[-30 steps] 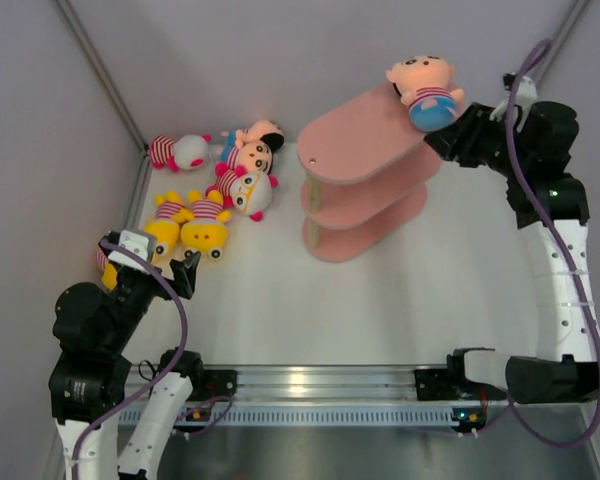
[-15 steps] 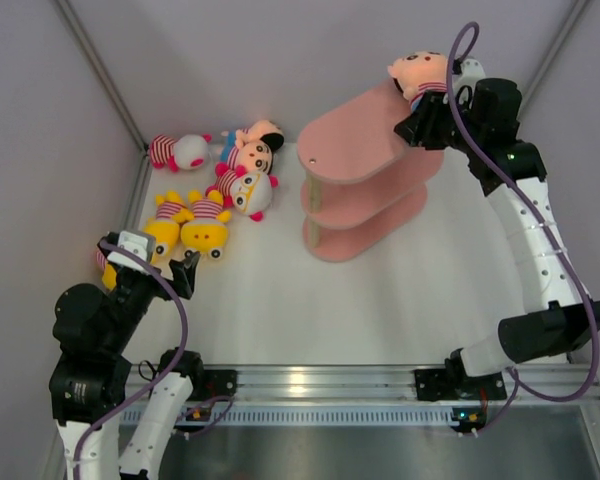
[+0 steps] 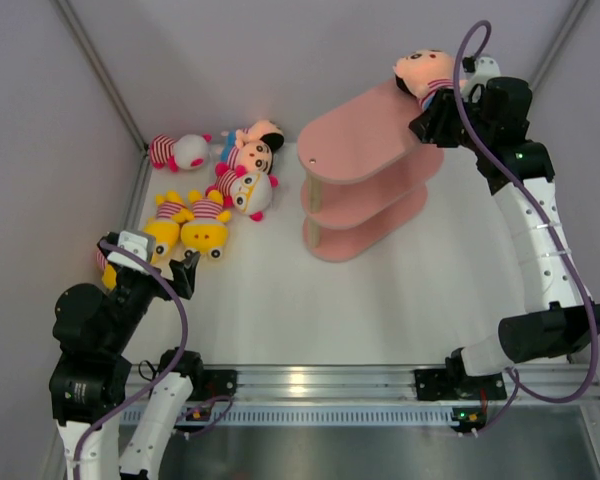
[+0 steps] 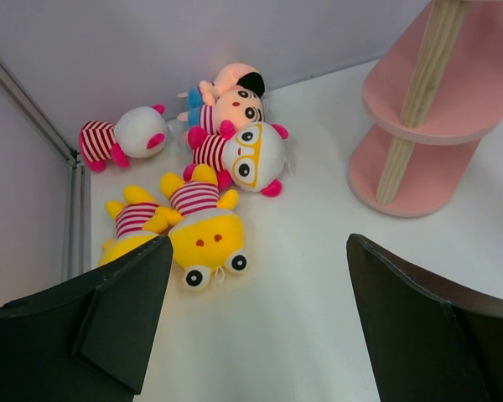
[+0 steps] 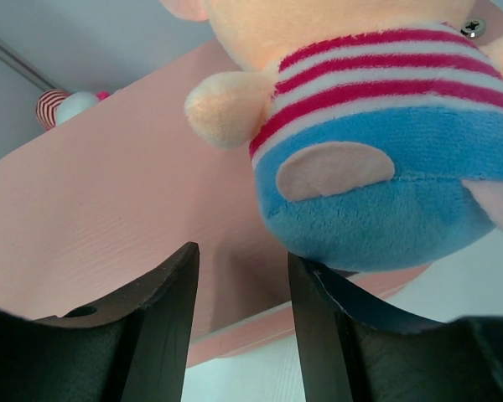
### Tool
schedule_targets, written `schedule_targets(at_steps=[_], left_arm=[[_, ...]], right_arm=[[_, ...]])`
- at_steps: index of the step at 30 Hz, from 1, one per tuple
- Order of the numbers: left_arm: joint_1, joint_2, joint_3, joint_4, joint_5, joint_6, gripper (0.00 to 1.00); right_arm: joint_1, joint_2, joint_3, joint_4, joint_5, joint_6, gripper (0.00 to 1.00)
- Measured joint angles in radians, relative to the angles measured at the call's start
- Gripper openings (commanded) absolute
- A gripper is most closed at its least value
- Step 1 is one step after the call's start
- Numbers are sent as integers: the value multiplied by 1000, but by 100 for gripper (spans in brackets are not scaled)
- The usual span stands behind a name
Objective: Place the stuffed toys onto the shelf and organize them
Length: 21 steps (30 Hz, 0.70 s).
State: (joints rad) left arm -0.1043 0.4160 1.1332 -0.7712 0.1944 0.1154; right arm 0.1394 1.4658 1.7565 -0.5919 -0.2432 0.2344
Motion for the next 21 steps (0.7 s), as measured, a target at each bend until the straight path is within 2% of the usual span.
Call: schedule_targets(at_steps=[10, 15, 18, 21], left_arm=[[0, -2, -13, 0, -13, 20, 92], [0, 8, -60, 0, -42, 69, 85], [0, 75, -66, 2, -56, 113, 78], [0, 244, -48, 4, -54, 154, 75]], right_arm=[[-18, 0, 25, -43, 3, -17, 50], [-19, -10, 23, -49, -50, -24, 54], [-19, -51, -11, -44, -94, -24, 55], [-18, -108, -44, -43, -131, -24, 56]])
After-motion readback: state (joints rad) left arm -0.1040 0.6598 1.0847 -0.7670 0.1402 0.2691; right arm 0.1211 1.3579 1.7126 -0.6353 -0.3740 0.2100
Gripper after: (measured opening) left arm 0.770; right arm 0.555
